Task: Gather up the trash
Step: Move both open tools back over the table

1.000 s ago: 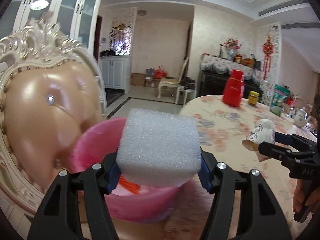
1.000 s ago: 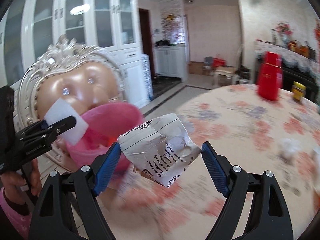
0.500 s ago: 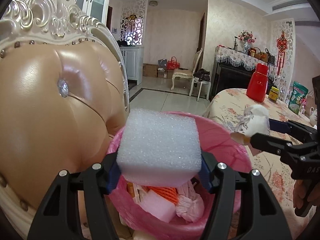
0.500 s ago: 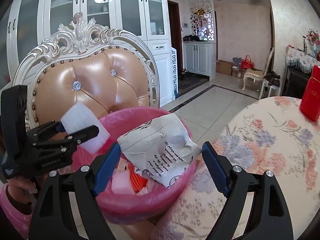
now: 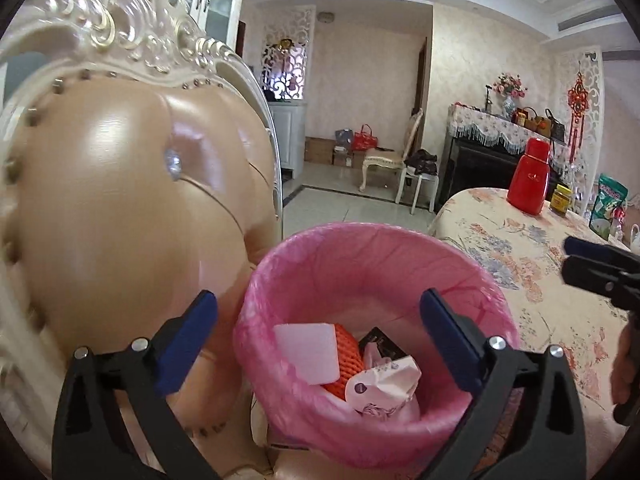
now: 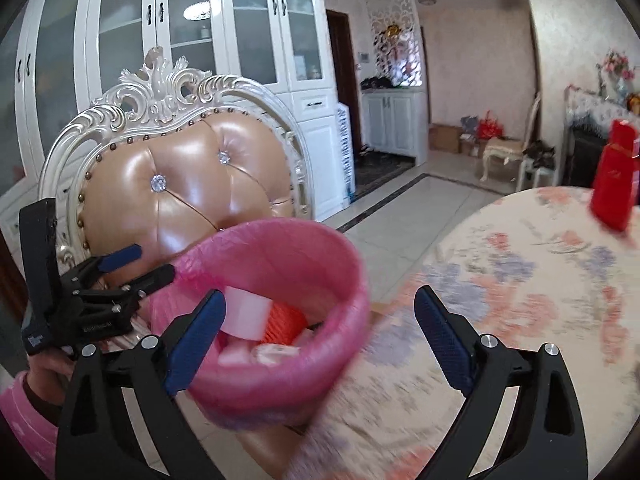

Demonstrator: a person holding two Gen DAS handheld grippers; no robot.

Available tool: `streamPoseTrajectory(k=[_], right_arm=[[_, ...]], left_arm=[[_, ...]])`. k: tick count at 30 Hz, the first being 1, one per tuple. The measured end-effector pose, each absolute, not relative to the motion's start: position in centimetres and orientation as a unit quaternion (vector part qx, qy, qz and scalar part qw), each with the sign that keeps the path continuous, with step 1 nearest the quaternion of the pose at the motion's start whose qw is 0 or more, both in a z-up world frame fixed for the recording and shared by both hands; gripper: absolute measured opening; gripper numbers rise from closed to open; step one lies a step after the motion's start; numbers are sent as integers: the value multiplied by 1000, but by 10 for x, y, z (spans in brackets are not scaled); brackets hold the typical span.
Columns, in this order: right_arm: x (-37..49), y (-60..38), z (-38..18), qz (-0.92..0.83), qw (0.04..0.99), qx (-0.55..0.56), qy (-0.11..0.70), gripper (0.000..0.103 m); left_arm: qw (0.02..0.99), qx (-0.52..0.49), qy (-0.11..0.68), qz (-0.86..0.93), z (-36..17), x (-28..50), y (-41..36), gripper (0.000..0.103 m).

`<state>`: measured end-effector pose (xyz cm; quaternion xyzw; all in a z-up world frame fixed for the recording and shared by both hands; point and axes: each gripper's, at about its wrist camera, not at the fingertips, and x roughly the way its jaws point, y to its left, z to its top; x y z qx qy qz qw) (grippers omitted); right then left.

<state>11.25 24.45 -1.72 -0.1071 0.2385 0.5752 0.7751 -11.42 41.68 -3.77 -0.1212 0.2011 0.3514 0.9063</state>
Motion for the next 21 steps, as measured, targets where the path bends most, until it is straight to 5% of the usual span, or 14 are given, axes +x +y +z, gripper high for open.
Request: streamPoseTrajectory(k=[9, 21], right_arm=[[120, 121, -9, 482, 841, -107, 219, 89], [172, -71, -16, 301, 922, -51, 240, 89]], left_arm=[[936, -114, 183, 278, -21, -88, 342, 98], [973, -82, 201, 81, -1, 43, 179, 98]])
